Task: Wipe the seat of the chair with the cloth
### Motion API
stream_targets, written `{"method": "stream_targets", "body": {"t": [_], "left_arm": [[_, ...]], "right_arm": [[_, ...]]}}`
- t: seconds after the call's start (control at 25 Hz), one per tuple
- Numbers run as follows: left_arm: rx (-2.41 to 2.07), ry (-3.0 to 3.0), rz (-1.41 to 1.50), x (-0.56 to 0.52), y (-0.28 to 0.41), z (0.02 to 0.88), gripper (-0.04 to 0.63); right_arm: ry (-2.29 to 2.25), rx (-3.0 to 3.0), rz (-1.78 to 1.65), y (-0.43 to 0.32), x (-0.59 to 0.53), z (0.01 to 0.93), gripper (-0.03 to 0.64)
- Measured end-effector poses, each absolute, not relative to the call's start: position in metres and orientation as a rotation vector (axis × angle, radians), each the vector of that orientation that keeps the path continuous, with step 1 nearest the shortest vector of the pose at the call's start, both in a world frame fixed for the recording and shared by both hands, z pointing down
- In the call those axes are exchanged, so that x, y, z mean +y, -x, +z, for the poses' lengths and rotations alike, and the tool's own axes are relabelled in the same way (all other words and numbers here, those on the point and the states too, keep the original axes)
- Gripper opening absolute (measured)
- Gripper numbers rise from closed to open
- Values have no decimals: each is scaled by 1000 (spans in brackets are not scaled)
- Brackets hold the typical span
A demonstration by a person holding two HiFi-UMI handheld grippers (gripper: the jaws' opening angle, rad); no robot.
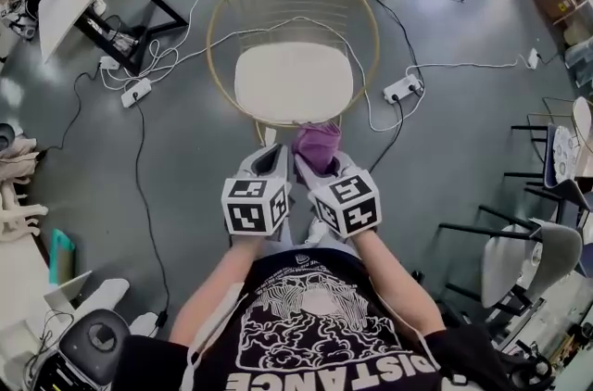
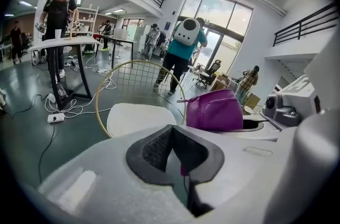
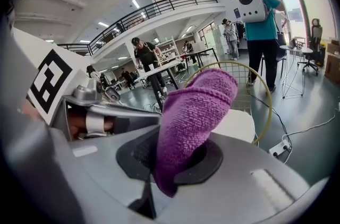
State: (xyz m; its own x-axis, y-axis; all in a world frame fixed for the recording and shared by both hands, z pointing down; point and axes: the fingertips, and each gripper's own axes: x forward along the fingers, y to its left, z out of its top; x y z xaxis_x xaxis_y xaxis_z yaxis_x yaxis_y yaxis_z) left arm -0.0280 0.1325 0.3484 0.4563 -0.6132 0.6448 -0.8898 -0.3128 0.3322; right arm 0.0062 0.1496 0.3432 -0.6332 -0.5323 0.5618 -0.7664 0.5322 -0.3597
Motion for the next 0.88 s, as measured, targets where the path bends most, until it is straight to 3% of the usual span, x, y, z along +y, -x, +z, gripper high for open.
{"method": "stream_targets", "body": {"t": [0.88], "left_arm": [[-1198, -1901, 521, -46, 166, 441, -3]], "right_arm": [[-837, -2235, 1044, 144, -64, 459, 57]]}}
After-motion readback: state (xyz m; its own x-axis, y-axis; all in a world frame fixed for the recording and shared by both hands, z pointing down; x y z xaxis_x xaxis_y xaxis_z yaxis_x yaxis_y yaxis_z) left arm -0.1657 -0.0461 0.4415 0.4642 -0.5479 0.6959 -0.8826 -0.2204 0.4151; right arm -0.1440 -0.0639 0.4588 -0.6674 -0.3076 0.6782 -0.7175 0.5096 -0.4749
